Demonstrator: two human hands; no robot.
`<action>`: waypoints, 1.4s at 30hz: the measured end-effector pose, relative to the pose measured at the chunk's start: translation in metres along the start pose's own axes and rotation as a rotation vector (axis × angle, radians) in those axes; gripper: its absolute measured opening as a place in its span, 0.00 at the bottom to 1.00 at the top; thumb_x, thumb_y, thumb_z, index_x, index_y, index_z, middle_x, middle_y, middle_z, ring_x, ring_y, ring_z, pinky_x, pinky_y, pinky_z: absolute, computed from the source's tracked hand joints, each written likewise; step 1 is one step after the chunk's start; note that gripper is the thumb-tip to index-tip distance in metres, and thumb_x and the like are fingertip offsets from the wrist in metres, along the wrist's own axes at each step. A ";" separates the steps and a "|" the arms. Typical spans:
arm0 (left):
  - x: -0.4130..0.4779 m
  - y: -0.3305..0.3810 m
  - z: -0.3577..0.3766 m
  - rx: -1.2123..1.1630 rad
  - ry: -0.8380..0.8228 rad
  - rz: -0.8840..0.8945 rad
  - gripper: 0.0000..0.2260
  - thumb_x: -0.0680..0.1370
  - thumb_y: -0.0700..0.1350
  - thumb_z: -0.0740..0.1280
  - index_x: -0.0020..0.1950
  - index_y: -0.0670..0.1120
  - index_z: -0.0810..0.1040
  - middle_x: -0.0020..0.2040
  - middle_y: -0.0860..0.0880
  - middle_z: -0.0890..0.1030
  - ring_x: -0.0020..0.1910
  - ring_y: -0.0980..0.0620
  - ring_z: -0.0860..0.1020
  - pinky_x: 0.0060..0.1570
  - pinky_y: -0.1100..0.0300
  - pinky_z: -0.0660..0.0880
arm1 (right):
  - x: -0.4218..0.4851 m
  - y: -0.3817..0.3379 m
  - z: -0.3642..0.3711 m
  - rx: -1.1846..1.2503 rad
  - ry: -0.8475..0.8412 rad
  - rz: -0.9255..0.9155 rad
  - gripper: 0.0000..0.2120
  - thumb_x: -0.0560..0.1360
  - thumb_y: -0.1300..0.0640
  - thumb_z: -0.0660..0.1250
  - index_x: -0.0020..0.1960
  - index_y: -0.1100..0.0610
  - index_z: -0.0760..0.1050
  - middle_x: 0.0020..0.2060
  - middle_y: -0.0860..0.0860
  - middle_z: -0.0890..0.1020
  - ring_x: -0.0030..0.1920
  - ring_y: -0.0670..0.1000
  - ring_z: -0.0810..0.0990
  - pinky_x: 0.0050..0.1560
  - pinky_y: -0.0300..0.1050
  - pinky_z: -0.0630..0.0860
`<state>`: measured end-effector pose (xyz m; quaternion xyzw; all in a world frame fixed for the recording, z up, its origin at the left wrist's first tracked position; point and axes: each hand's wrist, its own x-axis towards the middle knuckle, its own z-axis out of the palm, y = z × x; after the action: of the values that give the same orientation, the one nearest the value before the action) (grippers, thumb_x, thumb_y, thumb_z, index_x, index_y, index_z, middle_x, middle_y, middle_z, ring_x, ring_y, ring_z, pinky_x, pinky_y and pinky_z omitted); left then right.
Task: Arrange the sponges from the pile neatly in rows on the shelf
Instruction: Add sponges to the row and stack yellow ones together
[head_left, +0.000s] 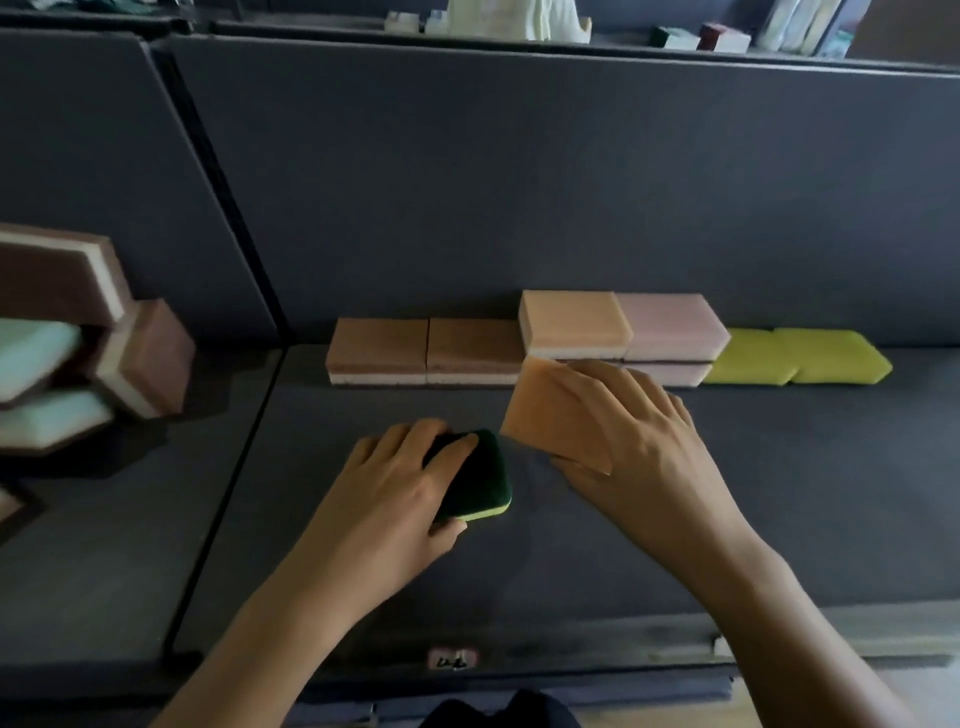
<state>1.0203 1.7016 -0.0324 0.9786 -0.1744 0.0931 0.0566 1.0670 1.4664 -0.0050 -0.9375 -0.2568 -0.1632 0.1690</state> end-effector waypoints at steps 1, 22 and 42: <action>0.001 0.000 0.001 -0.008 0.000 0.007 0.34 0.64 0.57 0.77 0.67 0.49 0.73 0.59 0.50 0.75 0.55 0.48 0.78 0.52 0.51 0.76 | 0.001 0.003 -0.001 0.002 0.005 -0.007 0.35 0.68 0.51 0.76 0.72 0.48 0.66 0.67 0.46 0.72 0.65 0.54 0.71 0.59 0.54 0.71; 0.043 0.000 -0.028 -0.190 0.143 -0.086 0.35 0.72 0.49 0.74 0.75 0.46 0.64 0.71 0.54 0.67 0.62 0.51 0.75 0.52 0.56 0.76 | 0.031 0.002 -0.001 0.128 -0.163 -0.119 0.30 0.74 0.48 0.71 0.72 0.54 0.65 0.69 0.50 0.71 0.70 0.51 0.68 0.66 0.47 0.71; 0.073 -0.024 -0.043 -0.069 0.171 -0.016 0.28 0.71 0.53 0.74 0.69 0.48 0.74 0.68 0.52 0.73 0.64 0.49 0.73 0.58 0.47 0.74 | 0.072 0.040 0.011 -0.026 -0.055 -0.065 0.34 0.69 0.52 0.78 0.71 0.56 0.70 0.70 0.54 0.72 0.71 0.58 0.69 0.66 0.57 0.71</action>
<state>1.0895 1.7057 0.0223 0.9660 -0.1640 0.1696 0.1058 1.1495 1.4694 0.0039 -0.9349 -0.2895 -0.1460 0.1444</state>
